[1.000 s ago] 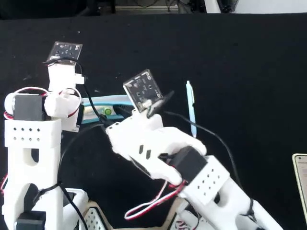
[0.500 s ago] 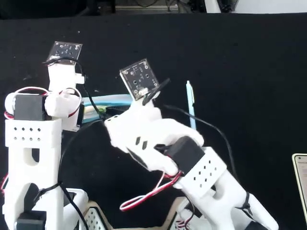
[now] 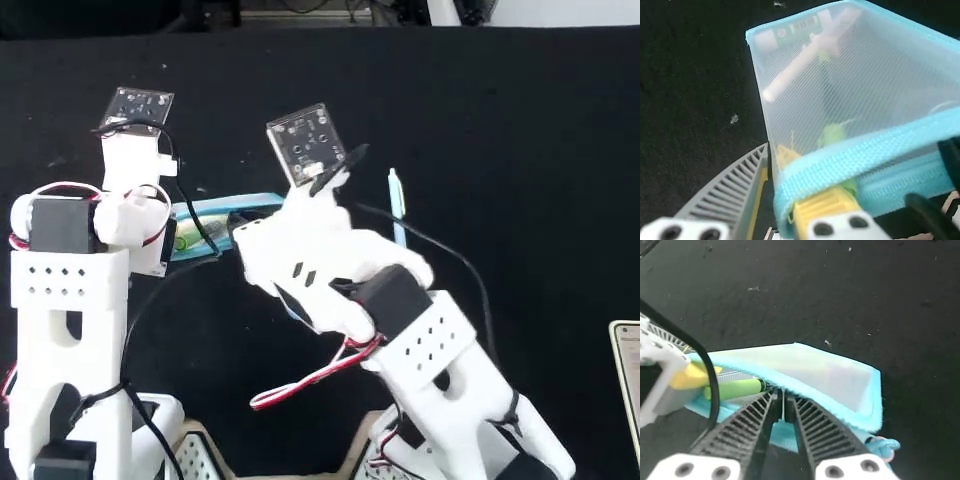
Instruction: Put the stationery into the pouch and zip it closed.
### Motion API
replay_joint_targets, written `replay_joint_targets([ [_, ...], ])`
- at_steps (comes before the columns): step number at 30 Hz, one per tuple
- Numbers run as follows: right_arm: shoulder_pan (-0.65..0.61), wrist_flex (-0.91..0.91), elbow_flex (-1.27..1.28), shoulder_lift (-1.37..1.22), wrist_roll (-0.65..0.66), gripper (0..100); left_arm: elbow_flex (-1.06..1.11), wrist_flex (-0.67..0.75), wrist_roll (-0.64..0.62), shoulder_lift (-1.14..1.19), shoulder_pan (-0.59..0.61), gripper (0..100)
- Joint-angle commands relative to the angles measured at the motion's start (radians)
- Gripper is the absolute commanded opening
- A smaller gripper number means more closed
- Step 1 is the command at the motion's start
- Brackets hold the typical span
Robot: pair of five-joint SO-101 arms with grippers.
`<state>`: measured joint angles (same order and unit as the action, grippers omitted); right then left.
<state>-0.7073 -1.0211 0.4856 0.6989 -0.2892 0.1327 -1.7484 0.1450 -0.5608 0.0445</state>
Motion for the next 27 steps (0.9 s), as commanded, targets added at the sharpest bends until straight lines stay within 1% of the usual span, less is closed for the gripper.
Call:
replay_joint_targets([
  [1,-0.061,0.032,-0.010,-0.001,0.015,1.6,-0.018,-0.008,0.009,-0.003,0.010,3],
  [5,-0.078,-0.006,-0.042,0.077,0.164,1.6,-0.073,-0.008,0.005,-0.006,0.012,3],
  [7,-0.080,-0.044,-0.064,0.145,0.210,1.8,-0.116,-0.008,0.003,-0.034,0.010,3],
  [9,-0.080,-0.094,-0.081,0.226,0.219,5.8,-0.136,-0.005,0.003,-0.072,0.008,3],
  [11,-0.077,-0.146,-0.096,0.308,0.219,13.6,-0.134,0.023,0.003,-0.110,0.008,3],
  [13,-0.075,-0.183,-0.114,0.383,0.229,19.1,-0.125,0.052,0.003,-0.150,0.008,3],
  [16,-0.074,-0.193,-0.140,0.473,0.230,17.8,-0.124,0.074,-0.006,-0.212,0.008,3],
  [19,-0.011,-0.193,-0.142,0.509,0.230,13.4,-0.122,0.084,-0.055,-0.249,0.008,3],
  [21,0.058,-0.199,-0.139,0.493,0.239,12.3,-0.108,0.100,-0.069,-0.256,0.008,3],
  [24,0.173,-0.199,-0.097,0.450,0.328,12.3,-0.033,0.141,-0.063,-0.249,0.008,3],
  [27,0.236,-0.198,-0.036,0.415,0.373,12.3,0.062,0.166,-0.061,-0.203,0.015,3],
])
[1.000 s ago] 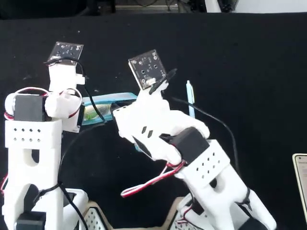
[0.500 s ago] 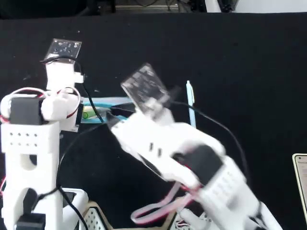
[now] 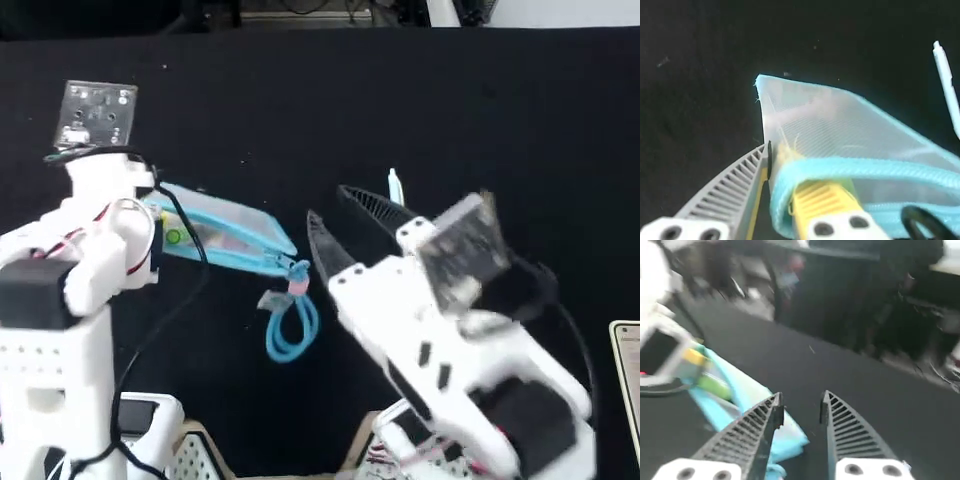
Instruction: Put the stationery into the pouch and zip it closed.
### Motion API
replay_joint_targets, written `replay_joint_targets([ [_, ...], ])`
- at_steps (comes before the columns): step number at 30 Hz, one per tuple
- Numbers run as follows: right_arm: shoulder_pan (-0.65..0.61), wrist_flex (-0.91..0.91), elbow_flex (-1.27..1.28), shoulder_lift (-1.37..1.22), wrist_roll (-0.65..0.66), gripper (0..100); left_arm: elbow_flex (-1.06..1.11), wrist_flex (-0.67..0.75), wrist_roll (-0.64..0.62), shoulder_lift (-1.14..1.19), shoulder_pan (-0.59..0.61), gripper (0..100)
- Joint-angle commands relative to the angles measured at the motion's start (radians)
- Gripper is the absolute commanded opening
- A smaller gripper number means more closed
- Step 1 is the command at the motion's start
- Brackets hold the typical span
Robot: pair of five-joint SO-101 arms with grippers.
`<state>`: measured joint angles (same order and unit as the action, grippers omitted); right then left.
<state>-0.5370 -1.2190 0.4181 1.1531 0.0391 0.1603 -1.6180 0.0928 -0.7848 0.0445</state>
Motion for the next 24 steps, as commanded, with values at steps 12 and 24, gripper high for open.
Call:
replay_joint_targets([
  [12,0.201,0.066,0.205,-0.104,0.035,12.4,0.010,0.000,-0.014,0.192,0.019,3],
  [24,0.420,0.152,0.133,-0.682,-0.029,23.7,0.076,0.017,-0.014,0.190,0.019,3],
])
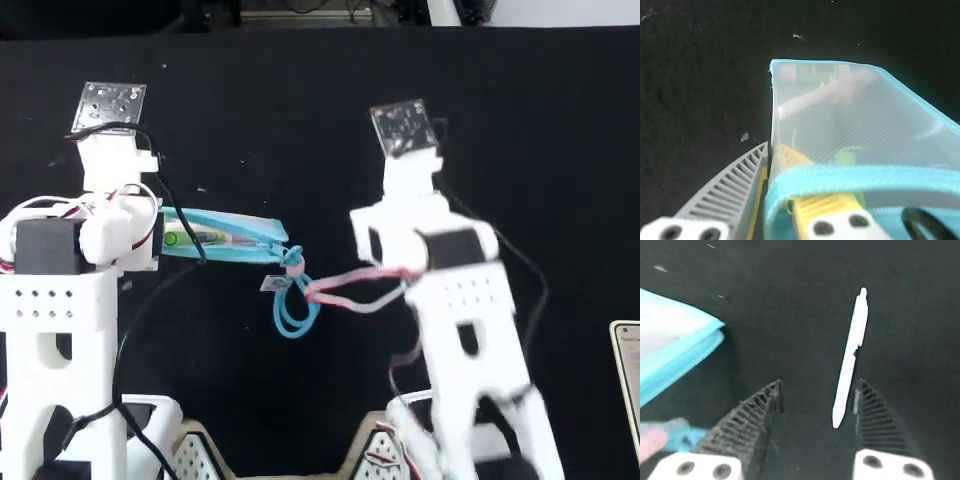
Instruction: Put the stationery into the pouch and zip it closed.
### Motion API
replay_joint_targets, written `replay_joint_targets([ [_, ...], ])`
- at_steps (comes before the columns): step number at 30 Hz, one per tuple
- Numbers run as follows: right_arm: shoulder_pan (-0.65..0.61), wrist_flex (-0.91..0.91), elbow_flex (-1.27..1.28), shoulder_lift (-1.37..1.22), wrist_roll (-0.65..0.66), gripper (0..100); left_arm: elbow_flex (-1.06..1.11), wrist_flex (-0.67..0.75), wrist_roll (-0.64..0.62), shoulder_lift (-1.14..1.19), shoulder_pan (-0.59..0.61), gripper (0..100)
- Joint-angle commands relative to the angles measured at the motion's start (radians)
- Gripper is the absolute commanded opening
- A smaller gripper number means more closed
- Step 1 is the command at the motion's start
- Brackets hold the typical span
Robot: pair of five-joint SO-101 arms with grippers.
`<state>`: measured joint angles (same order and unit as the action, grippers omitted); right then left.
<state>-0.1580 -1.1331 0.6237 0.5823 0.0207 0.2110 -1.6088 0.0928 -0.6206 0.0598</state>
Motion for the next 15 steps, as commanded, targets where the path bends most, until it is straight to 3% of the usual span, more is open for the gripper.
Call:
replay_joint_targets([
  [1,0.052,0.101,-0.074,-0.154,-0.011,23.7,0.027,0.006,-0.014,0.026,0.012,3],
  [8,0.075,0.341,-0.104,-0.384,-0.003,23.7,0.122,0.075,-0.014,-0.071,0.067,3],
  [15,0.138,0.296,-0.361,-0.615,-0.003,23.6,0.225,0.133,-0.012,-0.255,0.065,3],
])
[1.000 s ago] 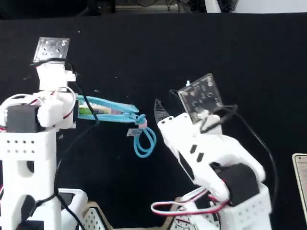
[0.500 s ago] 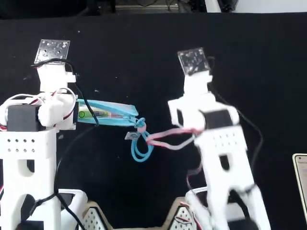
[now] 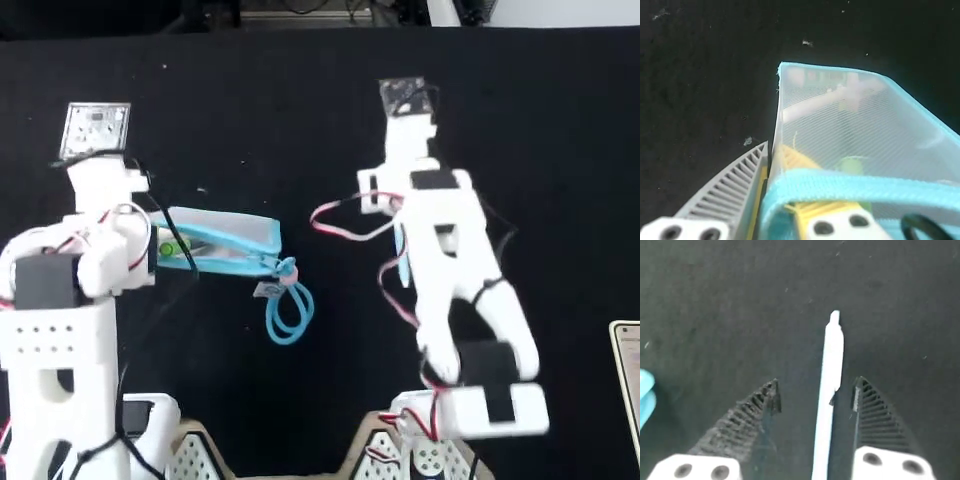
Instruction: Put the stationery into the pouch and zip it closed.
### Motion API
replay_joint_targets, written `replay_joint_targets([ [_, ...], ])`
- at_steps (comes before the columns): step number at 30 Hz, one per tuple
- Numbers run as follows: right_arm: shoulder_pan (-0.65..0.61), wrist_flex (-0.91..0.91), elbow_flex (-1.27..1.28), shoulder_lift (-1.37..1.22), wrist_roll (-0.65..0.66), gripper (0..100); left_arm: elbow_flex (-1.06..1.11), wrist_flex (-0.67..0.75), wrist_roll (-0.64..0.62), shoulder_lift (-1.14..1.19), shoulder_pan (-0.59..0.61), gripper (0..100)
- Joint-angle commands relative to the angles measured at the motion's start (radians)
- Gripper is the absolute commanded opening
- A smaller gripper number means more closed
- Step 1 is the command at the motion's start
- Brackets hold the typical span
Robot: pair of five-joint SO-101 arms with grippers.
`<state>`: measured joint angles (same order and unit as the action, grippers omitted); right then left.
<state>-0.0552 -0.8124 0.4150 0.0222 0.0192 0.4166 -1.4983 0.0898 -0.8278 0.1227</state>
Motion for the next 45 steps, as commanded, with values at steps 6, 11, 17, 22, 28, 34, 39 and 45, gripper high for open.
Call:
replay_joint_targets([
  [6,0.049,-0.247,-0.496,-0.306,0.080,19.7,0.024,0.023,-0.006,-0.064,0.002,3],
  [11,0.054,-0.387,-0.792,-0.533,0.106,18.7,0.024,0.023,-0.006,-0.064,0.002,3],
  [17,0.055,-0.557,-1.125,-0.774,0.106,18.5,0.024,0.023,-0.006,-0.064,0.002,3],
  [22,0.055,-0.718,-1.380,-0.943,0.106,18.4,0.024,0.023,-0.006,-0.064,0.002,3],
  [28,0.098,-0.815,-1.641,-1.121,0.106,18.4,0.024,0.023,-0.006,-0.066,0.002,3],
  [34,0.126,-0.916,-1.828,-1.256,0.106,16.6,0.024,0.023,-0.006,-0.066,0.002,3],
  [39,0.118,-0.953,-1.940,-1.271,0.184,2.6,0.024,0.023,-0.006,-0.066,0.002,3],
  [45,0.117,-0.954,-1.949,-1.264,0.181,1.0,0.024,0.025,-0.006,-0.066,0.002,3],
])
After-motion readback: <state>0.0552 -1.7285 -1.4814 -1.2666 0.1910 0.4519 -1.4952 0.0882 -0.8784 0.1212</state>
